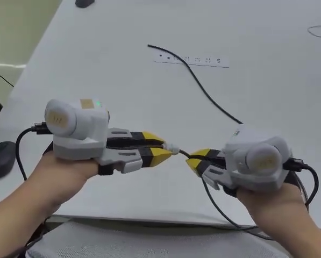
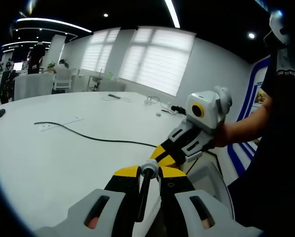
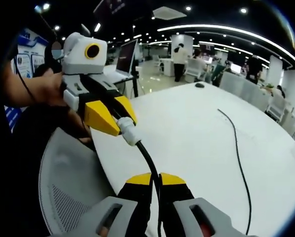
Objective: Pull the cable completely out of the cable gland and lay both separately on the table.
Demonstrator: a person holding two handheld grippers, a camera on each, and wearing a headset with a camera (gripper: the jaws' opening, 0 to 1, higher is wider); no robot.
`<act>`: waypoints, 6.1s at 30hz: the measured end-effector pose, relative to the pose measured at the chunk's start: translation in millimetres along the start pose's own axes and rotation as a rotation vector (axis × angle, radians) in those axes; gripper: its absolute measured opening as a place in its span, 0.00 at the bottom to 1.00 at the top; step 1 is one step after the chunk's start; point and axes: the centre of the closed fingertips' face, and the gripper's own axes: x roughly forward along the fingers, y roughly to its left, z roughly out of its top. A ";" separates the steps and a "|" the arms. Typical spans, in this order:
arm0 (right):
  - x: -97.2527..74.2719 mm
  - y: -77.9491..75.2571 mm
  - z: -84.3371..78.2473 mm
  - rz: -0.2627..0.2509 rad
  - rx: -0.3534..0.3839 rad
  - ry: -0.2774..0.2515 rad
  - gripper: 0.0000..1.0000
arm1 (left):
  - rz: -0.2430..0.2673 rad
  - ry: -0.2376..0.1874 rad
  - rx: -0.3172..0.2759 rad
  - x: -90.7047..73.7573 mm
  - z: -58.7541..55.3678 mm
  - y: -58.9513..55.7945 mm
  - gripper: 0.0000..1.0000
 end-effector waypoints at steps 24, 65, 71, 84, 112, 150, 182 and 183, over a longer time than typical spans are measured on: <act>1.6 -24.2 -54.4 -0.026 0.294 0.078 0.00 | 0.004 -0.009 -0.008 2.6 0.6 0.9 0.15; -6.3 1.8 15.5 0.064 -0.094 -0.009 0.23 | -0.009 0.002 -0.019 1.5 1.9 8.5 0.15; -0.3 12.4 31.5 0.091 -0.180 -0.022 0.20 | -0.011 -0.003 -0.022 0.9 2.3 7.8 0.15; 6.6 22.3 34.8 0.108 -0.291 -0.012 0.04 | -0.012 0.001 -0.026 -0.3 0.5 5.6 0.15; 2.6 16.4 10.1 0.077 -0.201 0.008 0.00 | -0.019 -0.002 -0.020 1.0 -4.5 0.4 0.15; -3.5 -18.0 -11.4 -0.042 0.025 0.074 0.00 | -0.042 -0.006 0.004 -7.2 -28.4 8.9 0.15; 72.1 -28.1 82.7 0.013 -0.204 0.069 0.00 | 0.026 -0.034 -0.021 -24.8 -81.1 43.4 0.15; 75.8 -26.7 83.5 0.020 -0.210 0.074 0.00 | 0.028 -0.035 -0.022 -25.5 -82.1 44.8 0.15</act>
